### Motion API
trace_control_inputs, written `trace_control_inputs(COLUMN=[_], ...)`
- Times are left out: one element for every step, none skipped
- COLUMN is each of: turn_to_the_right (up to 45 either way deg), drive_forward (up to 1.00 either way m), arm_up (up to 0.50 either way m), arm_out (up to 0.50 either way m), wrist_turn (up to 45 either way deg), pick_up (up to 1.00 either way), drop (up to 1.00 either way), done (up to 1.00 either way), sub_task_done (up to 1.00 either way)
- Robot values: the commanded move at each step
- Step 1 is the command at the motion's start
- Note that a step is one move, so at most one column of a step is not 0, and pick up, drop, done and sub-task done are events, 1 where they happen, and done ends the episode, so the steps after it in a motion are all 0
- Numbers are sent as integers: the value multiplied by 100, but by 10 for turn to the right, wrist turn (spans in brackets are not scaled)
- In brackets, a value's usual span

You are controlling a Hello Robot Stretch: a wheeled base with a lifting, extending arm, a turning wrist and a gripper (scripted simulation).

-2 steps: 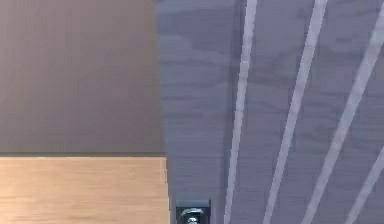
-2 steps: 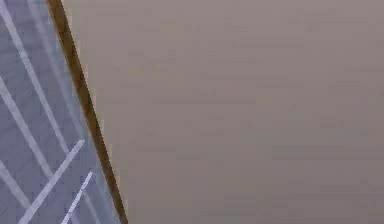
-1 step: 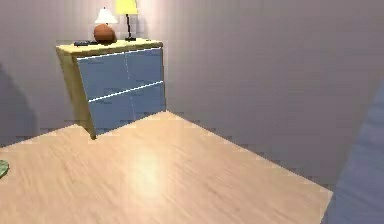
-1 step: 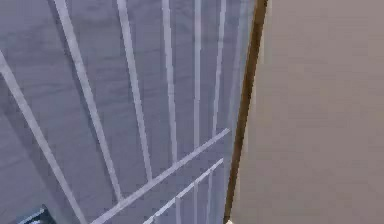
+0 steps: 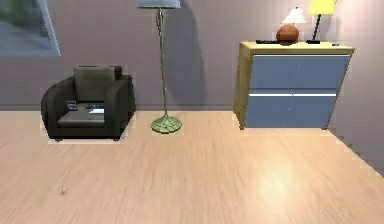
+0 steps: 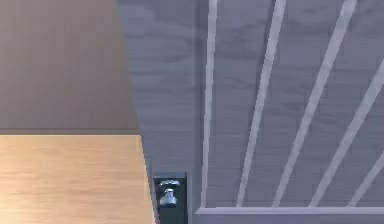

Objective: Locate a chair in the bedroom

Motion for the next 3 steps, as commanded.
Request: trace_control_inputs(turn_to_the_right=[-450, -240, 0], drive_forward=[0, 0, 10], arm_up=[0, 0, 0], arm_out=[0, 0, 0], wrist_turn=[0, 0, 0], pick_up=[0, 0, 0], drop=[0, 0, 0], done=[0, 0, 0], sub_task_done=[0, 0, 0])
